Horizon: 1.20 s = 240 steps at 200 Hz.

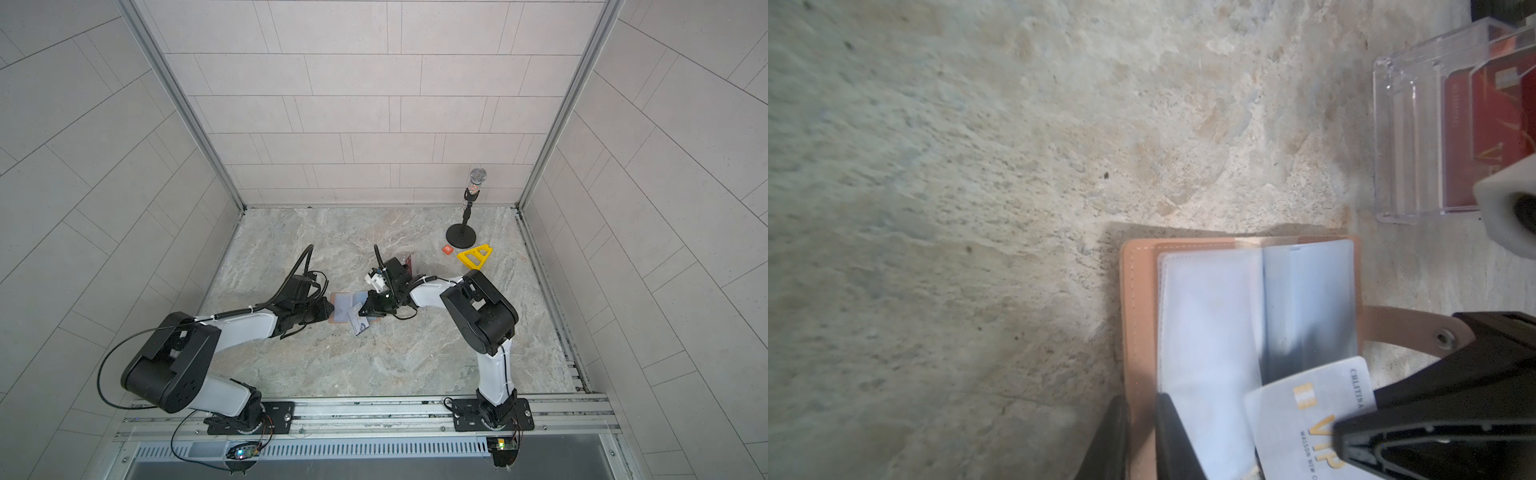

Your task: Put the credit cards into the card holder

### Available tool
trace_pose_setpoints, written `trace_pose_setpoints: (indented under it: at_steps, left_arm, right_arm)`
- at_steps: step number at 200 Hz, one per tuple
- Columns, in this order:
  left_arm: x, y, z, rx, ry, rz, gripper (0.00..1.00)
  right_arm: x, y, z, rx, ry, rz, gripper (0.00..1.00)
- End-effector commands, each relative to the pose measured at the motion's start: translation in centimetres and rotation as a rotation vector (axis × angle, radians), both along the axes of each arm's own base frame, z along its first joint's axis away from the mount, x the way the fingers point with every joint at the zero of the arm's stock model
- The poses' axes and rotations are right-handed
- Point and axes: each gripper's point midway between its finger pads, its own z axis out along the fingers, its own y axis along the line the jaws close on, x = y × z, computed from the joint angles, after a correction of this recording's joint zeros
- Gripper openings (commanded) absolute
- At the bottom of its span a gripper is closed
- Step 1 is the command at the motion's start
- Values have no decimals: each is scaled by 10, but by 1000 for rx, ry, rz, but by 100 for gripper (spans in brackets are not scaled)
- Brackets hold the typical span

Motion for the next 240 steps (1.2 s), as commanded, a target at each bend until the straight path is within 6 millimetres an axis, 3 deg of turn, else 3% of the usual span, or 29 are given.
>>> trace_pose_setpoints:
  at_steps: [1,39,78,177,240]
  left_arm:
    - [-44,13,-34,74,191,-23,19]
    - [-45,12,-34,67,195,-31,19]
    - [-46,10,-34,65,196,-39,19]
    - [-47,8,-34,56,202,-51,19]
    - [-47,8,-35,60,204,-48,19]
  right_arm:
    - [1,-10,-26,-83,56,-54,0]
    - [22,-7,-14,-37,23,-127,0]
    - [31,-7,-18,-40,18,-149,0]
    - [41,-1,-29,-38,14,-160,0]
    - [34,-7,-49,-76,9,-163,0]
